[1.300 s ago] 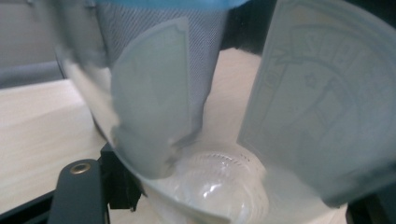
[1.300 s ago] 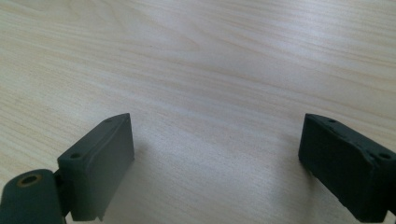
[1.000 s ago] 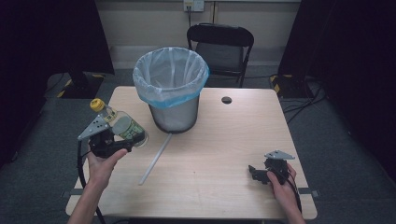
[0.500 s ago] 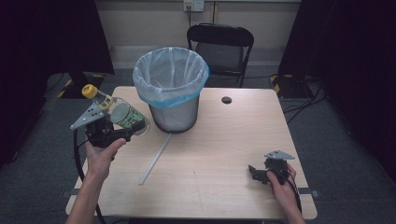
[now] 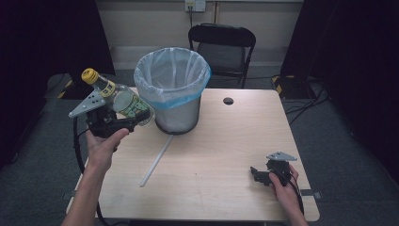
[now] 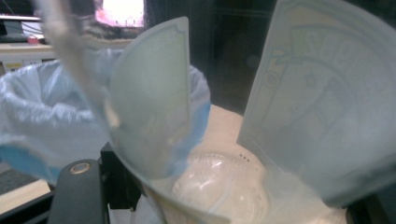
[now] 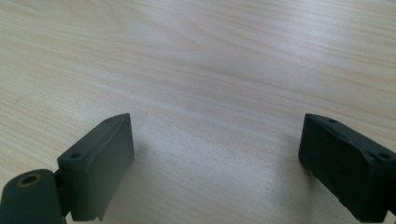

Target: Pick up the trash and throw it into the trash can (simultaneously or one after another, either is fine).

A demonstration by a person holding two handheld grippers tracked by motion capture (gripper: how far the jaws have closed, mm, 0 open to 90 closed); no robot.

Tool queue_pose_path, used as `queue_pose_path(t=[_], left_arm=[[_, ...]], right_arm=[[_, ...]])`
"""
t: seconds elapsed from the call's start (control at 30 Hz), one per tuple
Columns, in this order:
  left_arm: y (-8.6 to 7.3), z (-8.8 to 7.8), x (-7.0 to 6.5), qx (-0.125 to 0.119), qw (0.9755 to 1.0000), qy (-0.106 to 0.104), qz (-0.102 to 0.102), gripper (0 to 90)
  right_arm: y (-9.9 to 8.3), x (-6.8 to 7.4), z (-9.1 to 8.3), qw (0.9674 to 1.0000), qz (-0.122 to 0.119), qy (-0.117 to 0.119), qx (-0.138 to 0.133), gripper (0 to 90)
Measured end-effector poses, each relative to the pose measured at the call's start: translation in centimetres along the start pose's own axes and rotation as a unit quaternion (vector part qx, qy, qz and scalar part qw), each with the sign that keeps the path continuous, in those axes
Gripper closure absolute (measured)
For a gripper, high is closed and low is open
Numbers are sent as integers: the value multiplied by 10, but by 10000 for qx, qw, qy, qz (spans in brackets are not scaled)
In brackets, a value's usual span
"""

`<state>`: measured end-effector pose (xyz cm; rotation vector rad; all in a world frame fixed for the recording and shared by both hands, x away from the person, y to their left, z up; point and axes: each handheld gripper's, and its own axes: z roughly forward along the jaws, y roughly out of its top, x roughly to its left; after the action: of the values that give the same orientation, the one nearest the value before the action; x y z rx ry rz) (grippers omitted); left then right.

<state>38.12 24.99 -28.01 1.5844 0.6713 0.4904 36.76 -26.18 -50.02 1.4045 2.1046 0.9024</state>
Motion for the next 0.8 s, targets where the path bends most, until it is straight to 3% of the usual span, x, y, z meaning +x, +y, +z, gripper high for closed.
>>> queue_pose_path(t=[0.23, 0.43, 0.8], left_arm=[[17, 10, -2, -8, 9999, -32, 140, 284], [29, 17, -1, -96, 9998, -105, 100, 284], [55, 38, 3, -24, 9997, -128, 210, 284]], right_arm=[[0, 0, 0, 10000, -6, 2, 0, 93], [0, 0, 0, 10000, -15, 8, 0, 92], [0, 0, 0, 10000, -18, 6, 1, 92]])
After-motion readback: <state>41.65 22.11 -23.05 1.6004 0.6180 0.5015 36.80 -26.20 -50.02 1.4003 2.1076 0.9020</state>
